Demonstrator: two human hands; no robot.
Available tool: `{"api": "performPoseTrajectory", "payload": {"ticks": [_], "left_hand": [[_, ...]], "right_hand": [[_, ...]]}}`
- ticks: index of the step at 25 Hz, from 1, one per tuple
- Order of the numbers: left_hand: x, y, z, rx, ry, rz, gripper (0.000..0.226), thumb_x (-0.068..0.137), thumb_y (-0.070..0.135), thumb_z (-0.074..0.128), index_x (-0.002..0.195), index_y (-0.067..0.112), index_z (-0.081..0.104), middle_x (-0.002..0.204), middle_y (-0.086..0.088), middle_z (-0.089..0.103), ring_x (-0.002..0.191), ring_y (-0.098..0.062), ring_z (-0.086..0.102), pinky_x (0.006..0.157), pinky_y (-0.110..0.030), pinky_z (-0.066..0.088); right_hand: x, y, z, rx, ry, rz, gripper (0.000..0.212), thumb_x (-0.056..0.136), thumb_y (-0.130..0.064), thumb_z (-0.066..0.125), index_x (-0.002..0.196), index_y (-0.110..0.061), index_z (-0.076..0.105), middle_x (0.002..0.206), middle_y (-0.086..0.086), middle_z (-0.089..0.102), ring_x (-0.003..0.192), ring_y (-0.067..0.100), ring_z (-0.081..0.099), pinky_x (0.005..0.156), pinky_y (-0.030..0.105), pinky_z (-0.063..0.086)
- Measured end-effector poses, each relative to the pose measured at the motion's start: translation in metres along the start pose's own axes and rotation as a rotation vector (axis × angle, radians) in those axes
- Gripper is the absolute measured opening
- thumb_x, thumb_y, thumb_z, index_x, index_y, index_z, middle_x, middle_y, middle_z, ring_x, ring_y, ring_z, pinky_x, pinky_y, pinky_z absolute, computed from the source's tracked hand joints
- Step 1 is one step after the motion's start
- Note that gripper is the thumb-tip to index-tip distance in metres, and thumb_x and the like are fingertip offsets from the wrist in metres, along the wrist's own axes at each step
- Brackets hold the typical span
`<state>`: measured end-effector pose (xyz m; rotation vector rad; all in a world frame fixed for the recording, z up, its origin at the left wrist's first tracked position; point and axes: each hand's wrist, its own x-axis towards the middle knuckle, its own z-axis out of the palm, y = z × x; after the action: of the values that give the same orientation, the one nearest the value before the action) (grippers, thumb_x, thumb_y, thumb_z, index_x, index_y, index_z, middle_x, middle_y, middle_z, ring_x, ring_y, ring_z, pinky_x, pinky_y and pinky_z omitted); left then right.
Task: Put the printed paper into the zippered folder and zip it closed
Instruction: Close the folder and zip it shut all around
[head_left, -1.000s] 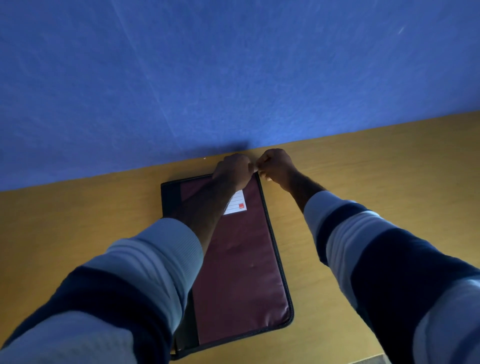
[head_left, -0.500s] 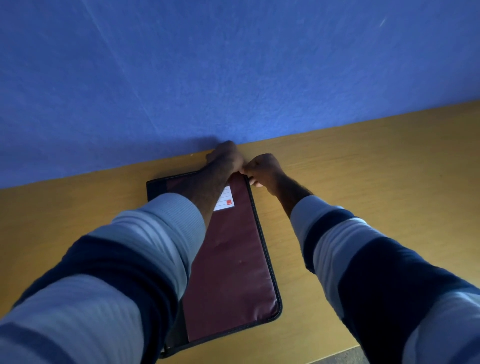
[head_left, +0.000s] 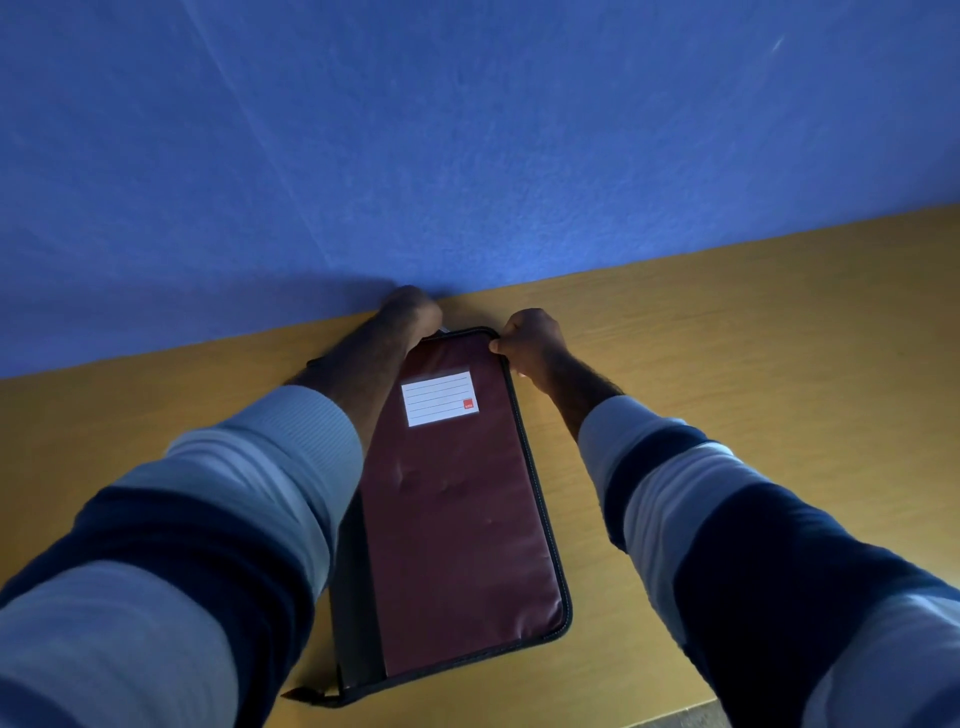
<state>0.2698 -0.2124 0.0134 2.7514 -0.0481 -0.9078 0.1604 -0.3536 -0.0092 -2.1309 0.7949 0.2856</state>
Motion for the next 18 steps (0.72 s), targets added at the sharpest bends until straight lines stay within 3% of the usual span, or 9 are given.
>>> {"api": "performPoseTrajectory", "payload": {"ticks": [4, 7, 12, 15, 18], "left_hand": [[0.012, -0.037, -0.001, -0.068, 0.05, -0.041, 0.028, 0.094, 0.014, 0.063, 0.117, -0.001, 0.063, 0.098, -0.014, 0.06, 0.06, -0.02, 0.048, 0.049, -0.029, 0.035], [0.016, -0.067, -0.007, -0.117, 0.093, -0.055, 0.015, 0.093, 0.011, 0.062, 0.105, 0.003, 0.063, 0.103, -0.015, 0.063, 0.061, -0.018, 0.048, 0.05, -0.028, 0.037], [0.019, -0.108, -0.014, -0.206, 0.118, -0.065, 0.03, 0.093, 0.006, 0.062, 0.121, -0.005, 0.061, 0.107, -0.018, 0.062, 0.082, -0.026, 0.056, 0.068, -0.03, 0.045], [0.02, -0.13, -0.017, -0.233, 0.109, -0.092, 0.023, 0.093, 0.007, 0.059, 0.113, -0.005, 0.063, 0.086, -0.012, 0.058, 0.067, -0.022, 0.054, 0.055, -0.027, 0.043], [0.022, -0.152, -0.018, -0.225, 0.114, -0.147, 0.024, 0.093, 0.014, 0.061, 0.105, -0.005, 0.066, 0.095, -0.02, 0.069, 0.069, -0.025, 0.056, 0.059, -0.027, 0.043]], "right_hand": [[-0.001, 0.0, -0.001, -0.036, 0.008, -0.026, 0.016, 0.084, -0.018, 0.078, 0.081, -0.006, 0.067, 0.082, 0.013, 0.072, 0.081, 0.031, 0.072, 0.074, 0.051, 0.063], [-0.003, -0.001, 0.0, -0.054, 0.013, -0.034, 0.016, 0.085, -0.017, 0.077, 0.084, -0.005, 0.067, 0.086, 0.015, 0.072, 0.083, 0.033, 0.071, 0.076, 0.055, 0.062], [-0.005, -0.002, -0.003, -0.095, 0.016, -0.043, 0.018, 0.087, -0.019, 0.077, 0.085, -0.004, 0.068, 0.086, 0.016, 0.072, 0.084, 0.033, 0.071, 0.077, 0.054, 0.062], [-0.007, -0.003, -0.003, -0.094, 0.026, -0.042, 0.019, 0.086, -0.019, 0.077, 0.079, -0.006, 0.064, 0.084, 0.017, 0.072, 0.083, 0.036, 0.071, 0.076, 0.052, 0.062], [-0.008, -0.003, -0.004, -0.099, 0.032, -0.04, 0.02, 0.085, -0.019, 0.077, 0.076, -0.006, 0.064, 0.082, 0.019, 0.072, 0.082, 0.037, 0.071, 0.074, 0.051, 0.063]]}}
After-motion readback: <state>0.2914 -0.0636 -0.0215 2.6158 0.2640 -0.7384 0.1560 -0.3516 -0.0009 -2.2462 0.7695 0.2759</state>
